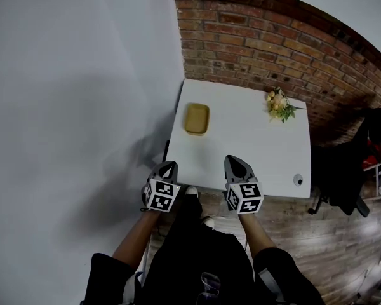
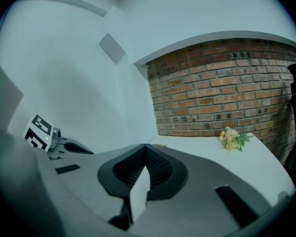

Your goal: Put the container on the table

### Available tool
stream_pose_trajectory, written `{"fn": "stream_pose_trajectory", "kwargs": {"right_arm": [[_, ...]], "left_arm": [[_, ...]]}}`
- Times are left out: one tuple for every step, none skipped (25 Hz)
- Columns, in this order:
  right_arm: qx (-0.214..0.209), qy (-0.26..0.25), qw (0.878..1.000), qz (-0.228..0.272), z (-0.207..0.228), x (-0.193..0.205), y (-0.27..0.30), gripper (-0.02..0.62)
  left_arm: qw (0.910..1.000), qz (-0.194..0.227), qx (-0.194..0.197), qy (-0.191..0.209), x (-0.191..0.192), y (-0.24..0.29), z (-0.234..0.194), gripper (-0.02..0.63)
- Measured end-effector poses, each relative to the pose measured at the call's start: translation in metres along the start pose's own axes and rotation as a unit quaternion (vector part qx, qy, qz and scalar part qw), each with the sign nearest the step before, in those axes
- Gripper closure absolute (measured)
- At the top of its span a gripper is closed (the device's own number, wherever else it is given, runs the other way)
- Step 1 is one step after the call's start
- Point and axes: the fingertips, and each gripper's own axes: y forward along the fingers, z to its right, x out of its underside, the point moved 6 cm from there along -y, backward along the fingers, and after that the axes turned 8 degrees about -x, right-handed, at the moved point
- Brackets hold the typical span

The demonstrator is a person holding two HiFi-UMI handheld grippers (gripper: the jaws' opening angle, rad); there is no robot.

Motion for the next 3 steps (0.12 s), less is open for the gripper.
{"fn": "stream_pose_trajectory", "kwargs": {"right_arm": [[0.0,0.0,1.0,-0.001,-0.0003,-0.0006,0.0006,0.574],[-0.001,0.0,1.0,-0.001,-0.0007,-0.0014,0.0012,0.574],[-0.002,0.0,1.0,-0.002,-0.001,-0.0021,0.0018,0.574]], "left_arm": [[1.0,-0.001,0.0,0.0,-0.0001,-0.0005,-0.0005,0.591],[1.0,-0.001,-0.001,0.0,-0.0002,-0.0009,-0.0011,0.591],[1.0,-0.002,-0.002,0.0,-0.0003,-0.0013,-0.0016,0.592]]}}
